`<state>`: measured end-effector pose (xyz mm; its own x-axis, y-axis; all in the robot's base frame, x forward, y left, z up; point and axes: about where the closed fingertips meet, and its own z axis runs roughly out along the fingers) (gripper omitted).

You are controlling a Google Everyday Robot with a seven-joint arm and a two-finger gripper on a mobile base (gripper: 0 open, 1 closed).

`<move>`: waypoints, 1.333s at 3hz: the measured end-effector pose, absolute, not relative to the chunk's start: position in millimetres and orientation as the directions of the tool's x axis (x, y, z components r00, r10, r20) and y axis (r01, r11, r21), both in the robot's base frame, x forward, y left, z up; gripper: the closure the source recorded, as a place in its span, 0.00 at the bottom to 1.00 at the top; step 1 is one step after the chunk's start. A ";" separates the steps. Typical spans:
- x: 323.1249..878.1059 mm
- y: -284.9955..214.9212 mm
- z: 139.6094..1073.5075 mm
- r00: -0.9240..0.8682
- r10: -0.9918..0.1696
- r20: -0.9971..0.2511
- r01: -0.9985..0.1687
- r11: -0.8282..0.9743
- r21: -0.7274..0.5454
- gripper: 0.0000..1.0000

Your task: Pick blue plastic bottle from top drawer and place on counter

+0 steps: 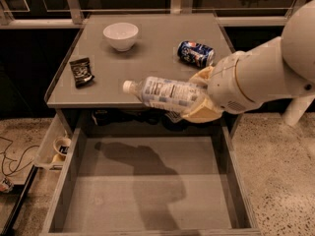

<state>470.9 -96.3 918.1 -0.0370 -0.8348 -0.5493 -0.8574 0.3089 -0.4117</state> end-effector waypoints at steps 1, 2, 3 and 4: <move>514.3 -114.9 939.8 -0.019 -0.827 -0.562 -0.821 0.334 -0.464 1.00; 550.8 -125.7 954.3 -0.006 -0.805 -0.593 -0.806 0.355 -0.474 1.00; 582.0 -130.1 943.5 -0.017 -0.779 -0.626 -0.822 0.367 -0.435 1.00; 612.2 -124.8 924.7 -0.018 -0.745 -0.667 -0.849 0.364 -0.384 1.00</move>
Offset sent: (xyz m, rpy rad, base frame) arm 0.1269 -0.0460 0.0492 0.1010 -0.1207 -0.0383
